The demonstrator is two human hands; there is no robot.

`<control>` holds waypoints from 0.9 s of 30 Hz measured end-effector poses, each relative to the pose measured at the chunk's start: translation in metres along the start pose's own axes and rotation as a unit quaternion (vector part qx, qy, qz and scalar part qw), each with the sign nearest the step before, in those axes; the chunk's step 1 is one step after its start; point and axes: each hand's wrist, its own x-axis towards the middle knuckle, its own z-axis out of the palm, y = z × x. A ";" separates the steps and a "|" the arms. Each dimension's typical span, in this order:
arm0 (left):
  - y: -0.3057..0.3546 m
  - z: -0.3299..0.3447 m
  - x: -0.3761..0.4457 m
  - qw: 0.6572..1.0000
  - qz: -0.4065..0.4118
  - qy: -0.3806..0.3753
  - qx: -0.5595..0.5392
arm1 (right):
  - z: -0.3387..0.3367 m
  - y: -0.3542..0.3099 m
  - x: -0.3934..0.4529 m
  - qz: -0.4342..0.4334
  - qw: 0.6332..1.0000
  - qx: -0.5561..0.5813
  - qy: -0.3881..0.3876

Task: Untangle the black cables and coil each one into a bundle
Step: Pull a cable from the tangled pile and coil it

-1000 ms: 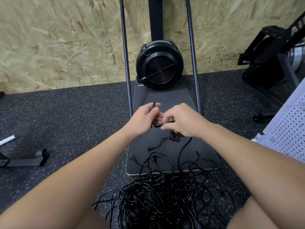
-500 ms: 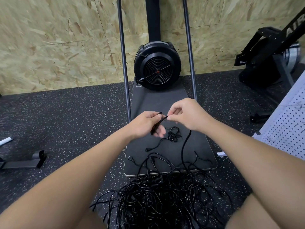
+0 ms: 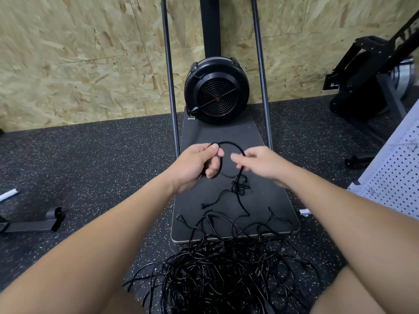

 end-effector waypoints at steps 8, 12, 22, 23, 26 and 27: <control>0.005 0.000 0.004 0.997 0.012 0.047 -0.068 | 0.024 0.019 0.005 0.034 0.986 0.072 -0.149; 0.006 -0.007 0.006 0.992 0.020 0.081 -0.093 | 0.027 0.015 0.010 0.097 0.972 0.183 -0.112; -0.011 -0.005 0.005 0.995 0.011 0.067 -0.067 | 0.026 -0.022 -0.007 -0.183 0.963 -0.175 -0.087; -0.012 -0.004 0.004 0.998 0.006 0.065 -0.026 | 0.026 -0.024 -0.009 -0.200 0.960 -0.174 -0.090; -0.011 0.000 0.003 0.972 0.021 0.070 0.222 | 0.022 -0.027 -0.012 -0.213 0.969 -0.119 -0.047; -0.009 0.004 0.002 0.964 0.018 0.058 0.257 | 0.020 -0.027 -0.013 -0.223 0.968 -0.111 -0.025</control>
